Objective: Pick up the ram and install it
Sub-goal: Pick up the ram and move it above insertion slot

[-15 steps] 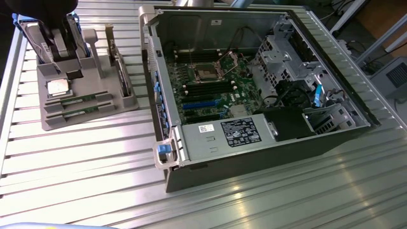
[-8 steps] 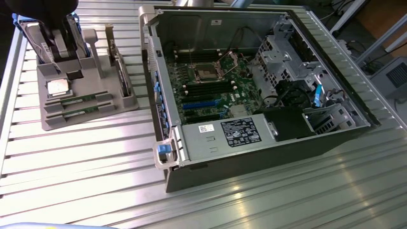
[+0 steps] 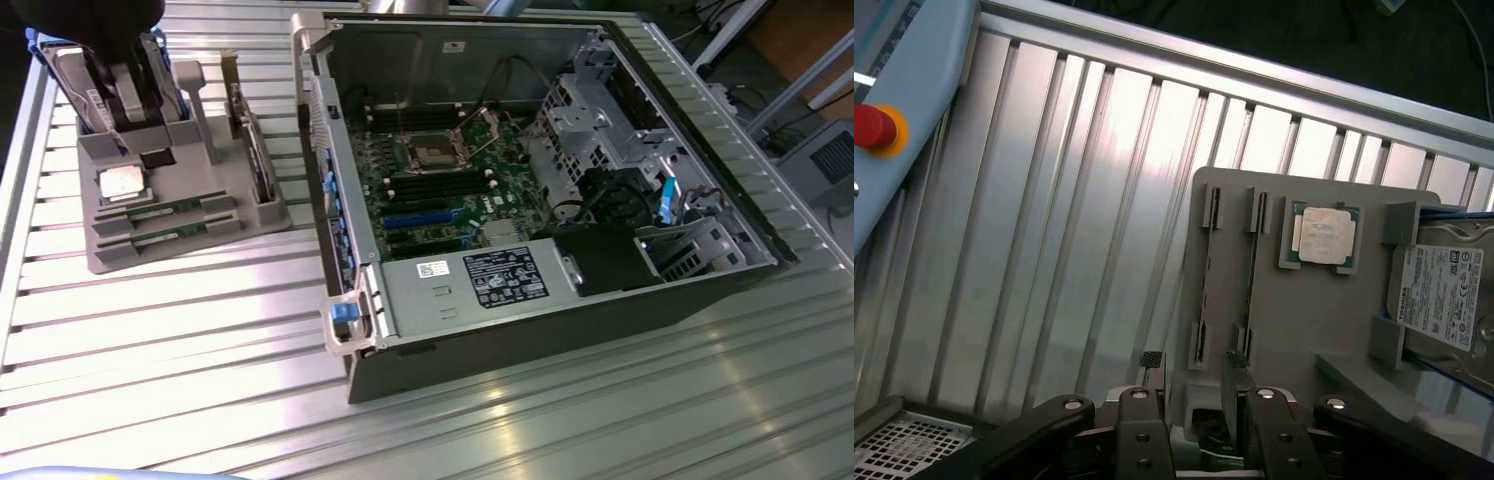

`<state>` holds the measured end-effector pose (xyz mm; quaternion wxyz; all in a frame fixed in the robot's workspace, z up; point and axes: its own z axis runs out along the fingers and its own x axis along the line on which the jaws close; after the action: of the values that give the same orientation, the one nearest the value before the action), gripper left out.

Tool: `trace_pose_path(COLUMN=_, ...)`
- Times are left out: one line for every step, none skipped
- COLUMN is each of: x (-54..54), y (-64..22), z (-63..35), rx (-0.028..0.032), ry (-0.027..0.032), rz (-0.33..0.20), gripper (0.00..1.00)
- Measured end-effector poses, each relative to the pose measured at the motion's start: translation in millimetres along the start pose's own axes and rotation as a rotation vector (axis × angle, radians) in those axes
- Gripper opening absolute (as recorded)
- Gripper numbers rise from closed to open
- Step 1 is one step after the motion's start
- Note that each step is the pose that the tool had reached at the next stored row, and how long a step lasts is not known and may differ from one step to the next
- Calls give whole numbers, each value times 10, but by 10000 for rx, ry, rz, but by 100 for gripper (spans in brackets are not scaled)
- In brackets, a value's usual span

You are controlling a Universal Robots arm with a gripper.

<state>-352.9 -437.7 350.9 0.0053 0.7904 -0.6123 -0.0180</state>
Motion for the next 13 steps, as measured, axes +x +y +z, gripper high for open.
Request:
trace_pose_path(x=0, y=0, z=3, rx=0, ry=0, rz=-12, gripper=36)
trace_pose_path(x=0, y=0, z=7, rx=1, ry=0, rz=-23, gripper=36)
trace_pose_path(x=0, y=0, z=8, rx=0, ry=1, rz=-28, gripper=36)
trace_pose_path(x=0, y=0, z=9, rx=0, ry=1, rz=-33, gripper=36)
trace_pose_path(x=0, y=0, z=12, rx=0, ry=1, rz=-39, gripper=36)
trace_pose_path(x=0, y=0, z=13, rx=0, ry=1, rz=-43, gripper=36)
trace_pose_path(x=0, y=0, z=15, rx=0, ry=1, rz=-46, gripper=36)
trace_pose_path(x=0, y=-1, z=18, rx=0, ry=1, rz=-52, gripper=36)
trace_pose_path(x=1, y=-1, z=23, rx=0, ry=1, rz=-56, gripper=36)
trace_pose_path(x=1, y=-1, z=30, rx=0, ry=2, rz=-57, gripper=36)
trace_pose_path(x=1, y=-1, z=33, rx=0, ry=1, rz=-57, gripper=36)
trace_pose_path(x=1, y=-1, z=39, rx=1, ry=1, rz=-57, gripper=36)
trace_pose_path(x=1, y=-1, z=49, rx=0, ry=1, rz=-57, gripper=36)
